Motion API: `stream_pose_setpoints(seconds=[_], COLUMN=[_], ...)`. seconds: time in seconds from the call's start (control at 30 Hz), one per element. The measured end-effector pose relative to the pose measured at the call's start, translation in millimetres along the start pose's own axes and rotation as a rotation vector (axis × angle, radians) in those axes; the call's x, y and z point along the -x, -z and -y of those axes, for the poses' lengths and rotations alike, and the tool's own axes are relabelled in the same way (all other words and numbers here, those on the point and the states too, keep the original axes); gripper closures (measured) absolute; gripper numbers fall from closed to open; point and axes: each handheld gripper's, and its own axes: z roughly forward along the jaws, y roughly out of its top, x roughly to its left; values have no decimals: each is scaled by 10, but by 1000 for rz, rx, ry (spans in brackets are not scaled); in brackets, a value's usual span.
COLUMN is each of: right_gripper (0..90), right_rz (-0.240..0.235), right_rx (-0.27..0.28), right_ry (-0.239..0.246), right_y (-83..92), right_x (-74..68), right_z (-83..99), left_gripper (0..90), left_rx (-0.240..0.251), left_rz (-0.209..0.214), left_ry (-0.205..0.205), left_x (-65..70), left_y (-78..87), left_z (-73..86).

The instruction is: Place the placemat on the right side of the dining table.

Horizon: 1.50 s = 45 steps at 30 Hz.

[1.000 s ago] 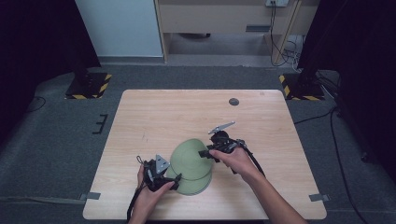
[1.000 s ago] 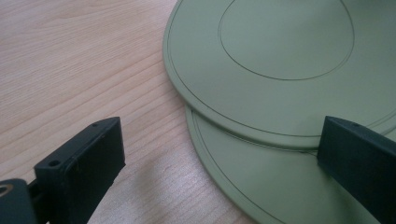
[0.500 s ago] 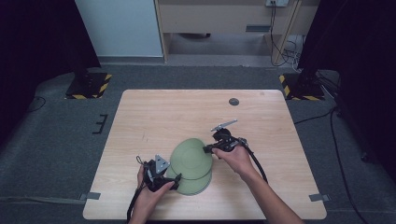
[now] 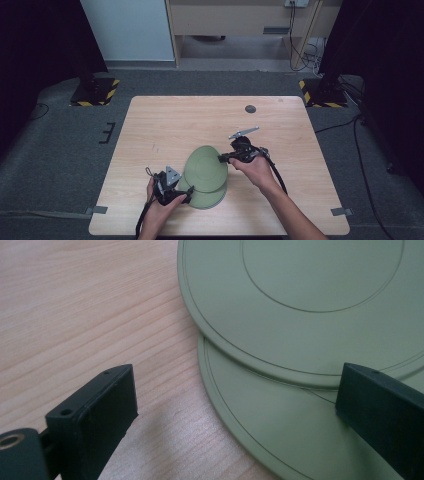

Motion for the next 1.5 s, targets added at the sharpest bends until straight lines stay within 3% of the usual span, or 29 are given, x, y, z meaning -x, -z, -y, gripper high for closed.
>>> stream_pose_setpoints(seconds=[0.2,0.3,0.4,0.53,0.77,0.87,0.97,1.13,1.23,1.37,1.5], right_gripper=[859,859,859,859,859,859,859,859,860,860,860], right_rz=[25,35,37,45,44,44,48,50,49,55,52], right_rx=[-20,-20,-20,-24,-18,-14,-14,-10,-5,-7,4], right_ry=[19,25,33,36,23,22,16,9,2,4,4], right_y=[-31,-43,-43,-51,-30,0,32,73,120,187,237], right_x=[-10,-9,-8,16,48,58,75,90,79,41,-6], right_z=[-16,-41,-63,-88,-97,-97,-93,-91,-100,-125,-167], left_gripper=[47,41,40,57,50,46,41,43,44,41,40], left_rx=[23,7,7,12,13,31,43,39,24,-9,-32], left_rz=[-6,-15,-30,-36,-43,-53,-48,-80,-98,-109,-137], left_ry=[8,11,-9,8,-8,-2,40,88,122,117,140], left_x=[-9,-20,-14,-36,-91,-220,-421,-670,-747,-789,-843], left_y=[9,-19,-28,-54,-5,41,57,49,30,17,9], left_z=[-11,-18,-44,-61,-143,-242,-300,-244,-174,-100,-44])
